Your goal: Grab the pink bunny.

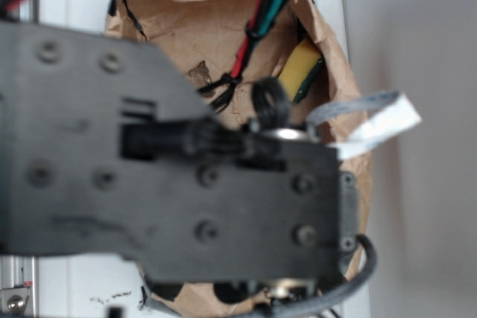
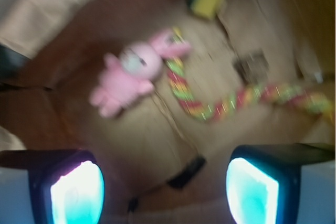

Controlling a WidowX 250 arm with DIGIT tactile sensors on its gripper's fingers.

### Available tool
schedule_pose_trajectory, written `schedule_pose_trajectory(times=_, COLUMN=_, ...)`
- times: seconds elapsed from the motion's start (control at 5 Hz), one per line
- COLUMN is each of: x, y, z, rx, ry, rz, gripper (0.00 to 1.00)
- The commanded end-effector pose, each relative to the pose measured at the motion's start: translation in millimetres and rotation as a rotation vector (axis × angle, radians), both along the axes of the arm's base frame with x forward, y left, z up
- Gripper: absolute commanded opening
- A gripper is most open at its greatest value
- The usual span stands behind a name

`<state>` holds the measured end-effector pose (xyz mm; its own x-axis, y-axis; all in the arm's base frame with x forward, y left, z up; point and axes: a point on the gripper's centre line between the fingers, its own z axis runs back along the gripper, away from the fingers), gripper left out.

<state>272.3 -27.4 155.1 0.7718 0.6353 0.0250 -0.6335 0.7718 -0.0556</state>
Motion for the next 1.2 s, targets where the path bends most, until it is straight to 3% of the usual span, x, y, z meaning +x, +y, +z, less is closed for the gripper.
schedule_pose_trajectory(times=0.0, x=4, y=14, z=14, rx=-0.008, ry=-0.049, rz=0.033, gripper=1.0)
schedule_pose_trajectory(times=0.2, x=4, y=14, z=14, rx=-0.008, ry=-0.049, rz=0.033, gripper=1.0)
schedule_pose_trajectory(times=0.4, x=-1, y=18, z=-9, rx=-0.015, ry=-0.089, rz=0.283, gripper=1.0)
schedule_pose_trajectory(times=0.6, x=6, y=21, z=-33, rx=-0.064, ry=-0.161, rz=0.33, gripper=1.0)
schedule_pose_trajectory(times=1.0, x=43, y=18, z=-61, rx=-0.173, ry=-0.223, rz=0.231, gripper=1.0)
